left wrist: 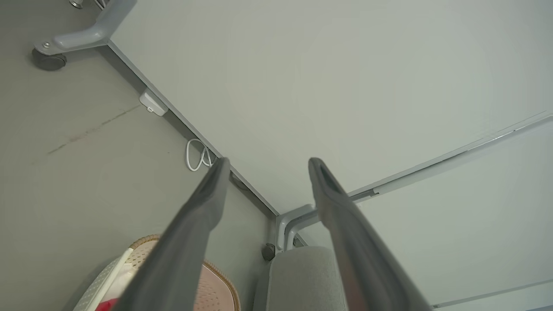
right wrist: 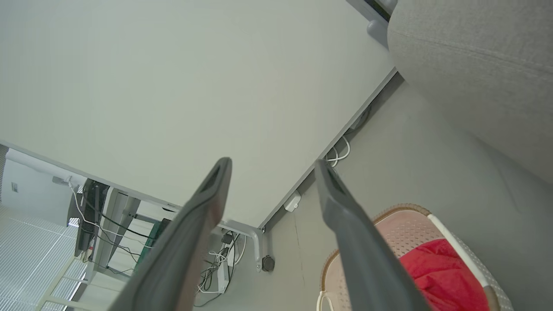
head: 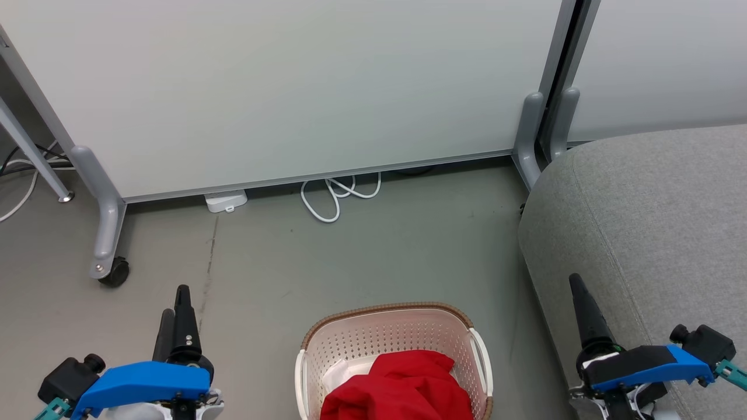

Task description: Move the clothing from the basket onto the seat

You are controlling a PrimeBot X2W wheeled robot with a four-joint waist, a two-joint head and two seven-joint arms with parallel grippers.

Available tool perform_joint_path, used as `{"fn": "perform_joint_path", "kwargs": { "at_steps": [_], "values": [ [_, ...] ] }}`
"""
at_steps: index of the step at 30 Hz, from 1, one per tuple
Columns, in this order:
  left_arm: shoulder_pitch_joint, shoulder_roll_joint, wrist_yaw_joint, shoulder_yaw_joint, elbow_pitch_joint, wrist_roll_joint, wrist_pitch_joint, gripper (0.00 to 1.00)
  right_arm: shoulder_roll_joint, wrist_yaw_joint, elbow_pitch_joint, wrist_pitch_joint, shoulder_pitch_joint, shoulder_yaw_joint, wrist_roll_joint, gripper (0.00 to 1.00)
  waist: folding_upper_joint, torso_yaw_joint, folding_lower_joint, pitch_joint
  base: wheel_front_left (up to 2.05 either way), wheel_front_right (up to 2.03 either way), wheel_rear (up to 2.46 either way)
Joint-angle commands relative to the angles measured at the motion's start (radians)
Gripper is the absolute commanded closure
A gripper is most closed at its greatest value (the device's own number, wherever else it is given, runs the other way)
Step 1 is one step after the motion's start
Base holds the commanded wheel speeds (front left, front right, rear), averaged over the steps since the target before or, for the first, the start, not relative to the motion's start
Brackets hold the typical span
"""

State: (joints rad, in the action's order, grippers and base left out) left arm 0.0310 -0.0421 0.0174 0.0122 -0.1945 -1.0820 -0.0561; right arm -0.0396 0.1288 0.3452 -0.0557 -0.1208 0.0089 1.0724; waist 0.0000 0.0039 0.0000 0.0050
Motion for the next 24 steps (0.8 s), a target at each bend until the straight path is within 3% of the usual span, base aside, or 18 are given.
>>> {"fn": "perform_joint_path", "kwargs": {
  "at_steps": [1,24],
  "values": [
    [0.008,-0.008,-0.004,-0.009,0.016,0.044,-0.012,0.00,-0.007,0.001,-0.005,-0.012,-0.032,0.006,-0.044,0.00,0.0000,0.000,0.0000,-0.001,0.00,0.00,0.00],
    [-0.015,-0.009,-0.029,-0.054,0.009,0.411,-0.082,0.00,-0.010,0.002,0.030,-0.070,-0.048,0.033,-0.345,0.00,0.0000,0.003,0.0000,-0.006,0.00,0.00,0.00]
  ]
}}
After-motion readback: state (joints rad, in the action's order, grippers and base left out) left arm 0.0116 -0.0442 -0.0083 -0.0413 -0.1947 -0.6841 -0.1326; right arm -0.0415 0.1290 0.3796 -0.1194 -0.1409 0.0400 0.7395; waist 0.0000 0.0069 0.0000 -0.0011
